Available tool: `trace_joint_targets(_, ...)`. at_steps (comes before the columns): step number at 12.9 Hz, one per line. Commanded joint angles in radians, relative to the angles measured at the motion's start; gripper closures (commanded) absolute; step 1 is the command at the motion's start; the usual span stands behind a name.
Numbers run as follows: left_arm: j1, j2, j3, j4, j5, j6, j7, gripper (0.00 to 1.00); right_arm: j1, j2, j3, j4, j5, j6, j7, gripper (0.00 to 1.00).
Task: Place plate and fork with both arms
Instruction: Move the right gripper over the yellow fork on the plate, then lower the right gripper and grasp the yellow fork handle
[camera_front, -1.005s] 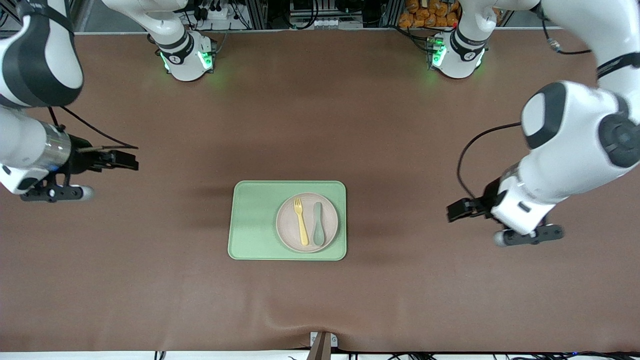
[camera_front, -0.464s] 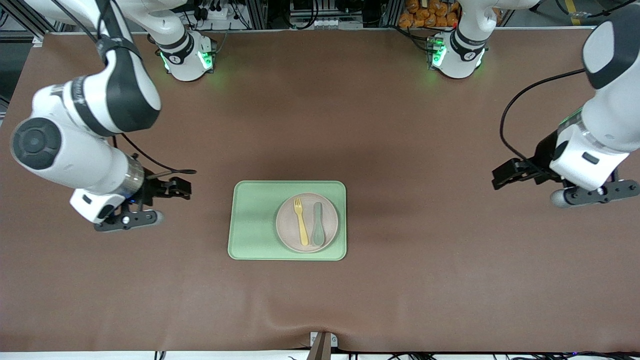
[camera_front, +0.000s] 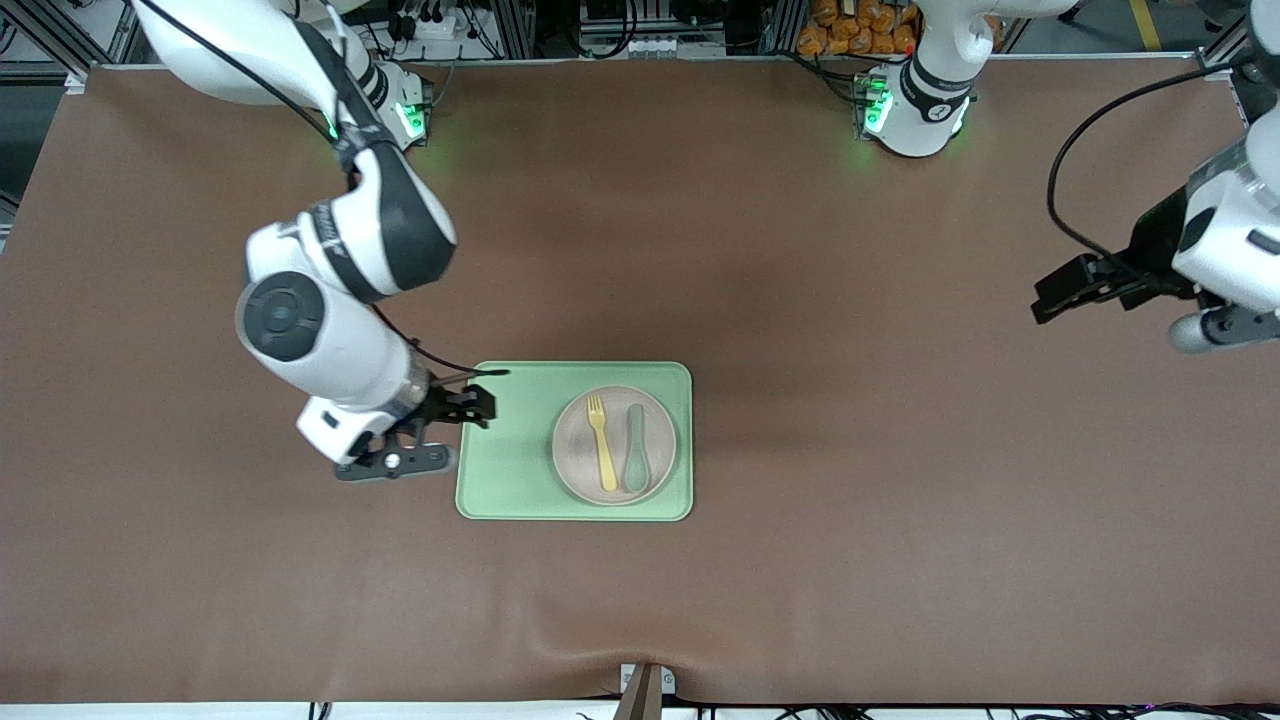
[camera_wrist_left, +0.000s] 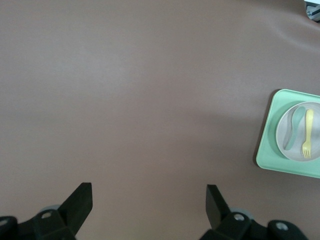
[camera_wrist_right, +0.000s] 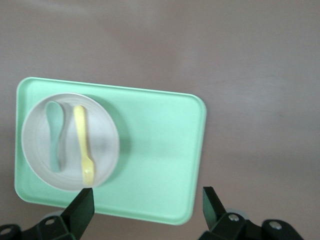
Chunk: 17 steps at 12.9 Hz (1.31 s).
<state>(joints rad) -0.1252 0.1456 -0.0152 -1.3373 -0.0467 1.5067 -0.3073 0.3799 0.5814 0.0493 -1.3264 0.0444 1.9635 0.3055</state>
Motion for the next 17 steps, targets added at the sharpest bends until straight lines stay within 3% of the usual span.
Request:
trace_joint_targets(1,0.015,-0.121,-0.009,-0.127,0.025,0.000,0.034,0.00,0.059,0.113,-0.008,0.098,-0.018,0.070,0.087,0.10)
trace_joint_targets(3,0.027,-0.141,-0.008,-0.154,0.031,0.000,0.054,0.00,0.086,0.159,-0.008,0.096,-0.021,0.126,0.101,0.13)
trace_joint_targets(6,0.065,-0.142,-0.011,-0.172,0.037,0.006,0.103,0.00,0.129,0.221,-0.012,0.098,-0.026,0.216,0.106,0.30)
trace_joint_targets(12,0.068,-0.187,-0.009,-0.243,0.028,0.024,0.103,0.00,0.191,0.293,-0.020,0.096,-0.064,0.261,0.184,0.37)
trace_joint_targets(17,0.067,-0.184,-0.011,-0.243,0.027,0.021,0.106,0.00,0.220,0.330,-0.022,0.092,-0.106,0.262,0.213,0.41)
